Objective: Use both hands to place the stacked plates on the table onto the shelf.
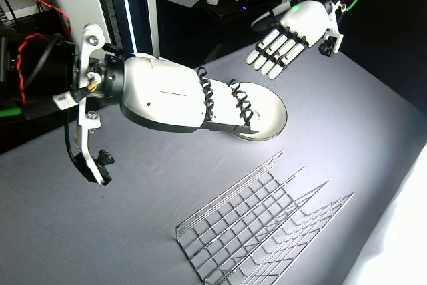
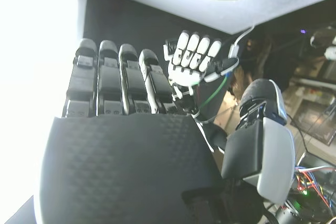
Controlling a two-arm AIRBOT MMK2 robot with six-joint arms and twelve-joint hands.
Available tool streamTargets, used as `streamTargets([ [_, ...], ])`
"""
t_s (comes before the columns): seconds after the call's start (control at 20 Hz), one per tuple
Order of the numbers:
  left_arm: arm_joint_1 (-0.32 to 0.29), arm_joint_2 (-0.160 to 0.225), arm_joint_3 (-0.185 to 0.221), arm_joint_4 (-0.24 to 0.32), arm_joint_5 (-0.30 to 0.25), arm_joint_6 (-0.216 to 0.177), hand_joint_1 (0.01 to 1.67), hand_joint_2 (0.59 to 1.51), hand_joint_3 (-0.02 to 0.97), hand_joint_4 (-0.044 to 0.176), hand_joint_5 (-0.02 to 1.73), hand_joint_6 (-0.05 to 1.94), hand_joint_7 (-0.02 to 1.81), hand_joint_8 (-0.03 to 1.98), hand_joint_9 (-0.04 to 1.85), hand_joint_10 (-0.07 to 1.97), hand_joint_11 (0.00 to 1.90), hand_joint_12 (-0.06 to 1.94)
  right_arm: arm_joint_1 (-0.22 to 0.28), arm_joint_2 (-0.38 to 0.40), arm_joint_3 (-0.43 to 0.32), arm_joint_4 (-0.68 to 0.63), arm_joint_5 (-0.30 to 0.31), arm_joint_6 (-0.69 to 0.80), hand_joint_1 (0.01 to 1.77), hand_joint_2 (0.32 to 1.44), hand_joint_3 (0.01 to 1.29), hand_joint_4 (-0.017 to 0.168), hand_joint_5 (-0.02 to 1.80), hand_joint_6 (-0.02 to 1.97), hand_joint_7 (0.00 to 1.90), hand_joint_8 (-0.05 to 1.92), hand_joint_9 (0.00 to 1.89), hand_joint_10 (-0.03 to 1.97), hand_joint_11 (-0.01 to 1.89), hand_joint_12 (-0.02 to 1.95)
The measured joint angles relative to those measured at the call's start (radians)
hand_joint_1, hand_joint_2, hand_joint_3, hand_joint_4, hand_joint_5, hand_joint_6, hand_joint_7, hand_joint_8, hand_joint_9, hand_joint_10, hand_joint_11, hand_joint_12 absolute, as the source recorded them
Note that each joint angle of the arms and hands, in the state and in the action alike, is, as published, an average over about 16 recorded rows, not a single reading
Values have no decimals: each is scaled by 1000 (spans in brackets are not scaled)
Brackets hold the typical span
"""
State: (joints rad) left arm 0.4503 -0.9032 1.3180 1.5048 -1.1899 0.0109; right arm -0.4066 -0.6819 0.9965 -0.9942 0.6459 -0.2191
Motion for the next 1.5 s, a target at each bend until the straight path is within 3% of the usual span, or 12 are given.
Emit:
streamTargets([
  [0.3,-18,-48,85,119,-40,2,21,1036,21,2,22,9,19,9,15,15,15,8,-24,-18,20,-32,59,0,32,959,16,3,19,18,17,-18,16,13,17,-10],
  [0.85,-27,-148,208,219,-3,10,18,1033,21,2,22,9,15,9,20,14,15,9,-73,-101,140,-149,208,-2,157,862,15,3,19,17,16,-18,15,13,16,-11],
  [1.15,-8,-180,245,250,14,8,16,1037,20,2,22,9,15,9,23,14,15,9,-74,-153,195,-175,237,-2,278,793,16,3,19,17,16,-18,16,13,16,-10],
  [1.5,14,-193,255,270,23,7,16,1041,21,1,20,6,18,8,22,14,15,9,-70,-185,216,-177,230,-2,472,759,16,3,19,18,16,-18,16,13,17,-10],
])
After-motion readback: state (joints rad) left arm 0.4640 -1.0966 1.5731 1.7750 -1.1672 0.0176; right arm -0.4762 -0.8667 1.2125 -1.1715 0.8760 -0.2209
